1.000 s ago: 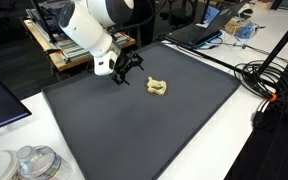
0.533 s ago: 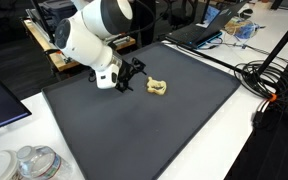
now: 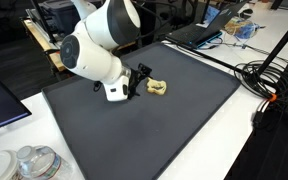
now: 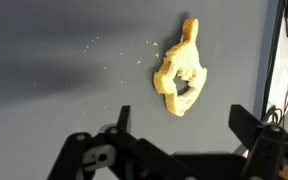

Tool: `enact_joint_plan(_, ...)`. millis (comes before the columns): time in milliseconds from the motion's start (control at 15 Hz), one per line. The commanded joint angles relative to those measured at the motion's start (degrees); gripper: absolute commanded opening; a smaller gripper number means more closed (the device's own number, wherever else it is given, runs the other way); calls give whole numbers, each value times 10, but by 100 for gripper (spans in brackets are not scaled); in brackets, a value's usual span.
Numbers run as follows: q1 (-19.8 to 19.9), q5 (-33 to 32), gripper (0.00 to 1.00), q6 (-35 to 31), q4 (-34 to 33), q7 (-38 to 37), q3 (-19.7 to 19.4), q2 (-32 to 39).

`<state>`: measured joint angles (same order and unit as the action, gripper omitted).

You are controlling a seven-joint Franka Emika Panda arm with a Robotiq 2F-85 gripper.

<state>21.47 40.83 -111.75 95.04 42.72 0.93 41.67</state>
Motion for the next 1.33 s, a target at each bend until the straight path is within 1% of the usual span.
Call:
enact_joint_plan(0, -18, -49, 100, 51, -95, -48, -7, 51)
enact_joint_plan(400, -47, -132, 100, 69, -189, -118, 8, 92)
enact_joint_plan(667, -69, -188, 100, 76, -239, -158, 16, 114)
enact_joint_plan(733, -74, -199, 100, 79, -249, -163, 19, 119)
enact_joint_plan(800, -77, -208, 100, 69, -254, -151, 24, 123)
enact_joint_plan(1067, -90, -241, 100, 79, -288, -135, 42, 137)
enact_joint_plan(1267, -115, -281, 100, 100, -307, -153, 38, 140)
